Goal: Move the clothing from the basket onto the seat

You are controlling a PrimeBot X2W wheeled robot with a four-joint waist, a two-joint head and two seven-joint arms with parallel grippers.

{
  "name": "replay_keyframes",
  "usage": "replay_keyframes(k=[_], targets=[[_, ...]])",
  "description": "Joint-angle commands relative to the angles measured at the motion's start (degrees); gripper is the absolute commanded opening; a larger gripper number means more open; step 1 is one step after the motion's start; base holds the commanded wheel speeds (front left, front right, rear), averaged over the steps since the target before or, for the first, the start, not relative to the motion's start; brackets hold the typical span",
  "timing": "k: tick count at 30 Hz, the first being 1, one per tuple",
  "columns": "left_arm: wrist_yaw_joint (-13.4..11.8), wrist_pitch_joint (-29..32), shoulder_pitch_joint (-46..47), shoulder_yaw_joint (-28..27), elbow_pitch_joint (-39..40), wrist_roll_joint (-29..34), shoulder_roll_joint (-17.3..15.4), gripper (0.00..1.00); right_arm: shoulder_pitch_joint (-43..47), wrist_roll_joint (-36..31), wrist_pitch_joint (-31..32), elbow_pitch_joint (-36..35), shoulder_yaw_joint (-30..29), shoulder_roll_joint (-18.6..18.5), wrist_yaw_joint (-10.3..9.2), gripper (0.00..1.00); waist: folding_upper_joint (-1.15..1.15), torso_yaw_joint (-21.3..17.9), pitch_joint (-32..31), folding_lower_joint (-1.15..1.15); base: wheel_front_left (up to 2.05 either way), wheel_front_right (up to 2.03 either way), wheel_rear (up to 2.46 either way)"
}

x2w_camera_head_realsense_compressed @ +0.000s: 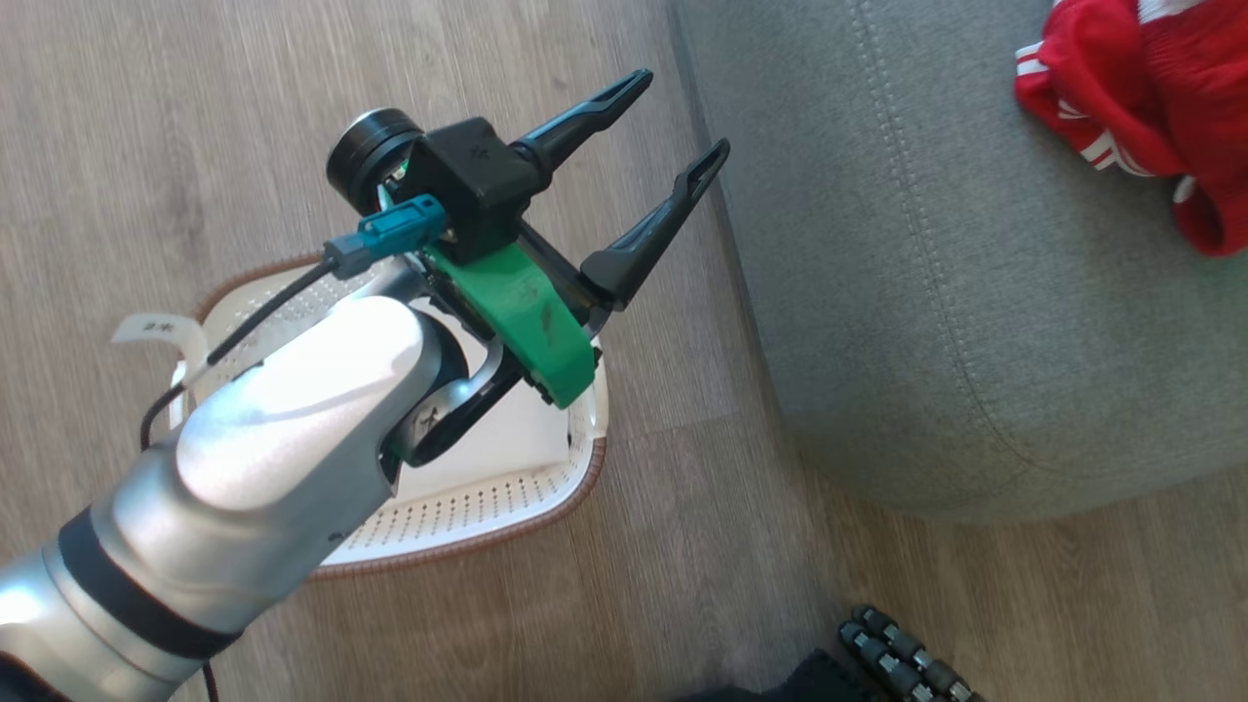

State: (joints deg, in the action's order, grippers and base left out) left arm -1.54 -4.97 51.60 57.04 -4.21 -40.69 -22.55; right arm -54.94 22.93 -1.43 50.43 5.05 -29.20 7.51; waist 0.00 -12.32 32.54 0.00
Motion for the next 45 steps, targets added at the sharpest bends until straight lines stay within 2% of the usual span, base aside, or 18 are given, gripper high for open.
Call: replay_keyframes(k=[1, 2, 3, 15, 21, 27, 37, 41, 45], targets=[[-0.16, -0.49, 1.67, -1.78, 1.3, -0.37, -0.41, 1.0, -0.79, 0.44, -0.23, -0.55, 1.06, -2.14, -0.02, 0.4, 0.0, -0.24, -0.97, 0.0, 0.0, 0.0, 0.0], [-0.16, -0.6, 1.51, -1.73, 1.15, -0.46, -0.36, 1.0, -0.84, 0.49, -0.32, -0.27, 1.42, -2.17, -0.02, 0.76, 0.0, -0.35, -1.46, 0.0, 0.0, 0.0, 0.0], [-0.16, -0.73, 1.33, -1.68, 0.99, -0.55, -0.31, 1.0, -0.86, 0.55, -0.35, 0.01, 1.81, -2.21, -0.02, 1.0, 0.0, -0.46, -2.0, 0.0, 0.0, 0.0, 0.0], [-0.83, -3.13, -2.5, -1.71, -1.05, -2.44, -0.02, 1.0, 0.5, 1.76, 1.54, 0.11, 8.2, -4.15, -0.02, 1.0, 0.0, -1.72, -11.44, 0.0, 0.0, 0.0, 0.0], [-1.91, -4.77, -5.14, -2.25, -1.77, -3.63, -0.09, 1.0, 2.68, 2.93, 0.29, -3.53, 11.28, -6.66, -0.02, 1.0, 0.0, -0.92, -17.45, 0.0, 0.0, 0.0, 0.0], [-3.54, -6.45, -8.53, -3.63, -2.16, -5.32, -0.75, 1.0, 7.78, 5.24, -2.92, -9.65, 11.21, -8.1, -0.02, 1.0, 0.0, 1.31, -23.3, 0.0, 0.0, 0.0, 0.0], [-6.34, -8.58, -14.56, -6.82, -2.72, -8.08, -2.02, 1.0, 21.38, 5.74, -5.99, -22.64, 4.2, -6.74, -0.02, 1.0, 0.0, 7.09, -30.07, 0.0, 0.0, 0.0, 0.0], [-7.21, -9.27, -16.96, -8.69, -2.93, -8.89, -2.41, 1.0, 28.21, 4.44, -6.26, -28.27, -0.26, -4.15, -0.02, 1.0, 0.0, 9.51, -31.61, 0.0, 0.0, 0.0, 0.0], [-7.87, -9.63, -19.38, -10.31, -2.98, -9.13, -3.44, 1.0, 34.52, 3.54, -5.88, -34.03, -4.71, 0.42, -0.02, 1.0, 0.0, 11.58, -32.63, 0.0, 0.0, 0.0, 0.0]])
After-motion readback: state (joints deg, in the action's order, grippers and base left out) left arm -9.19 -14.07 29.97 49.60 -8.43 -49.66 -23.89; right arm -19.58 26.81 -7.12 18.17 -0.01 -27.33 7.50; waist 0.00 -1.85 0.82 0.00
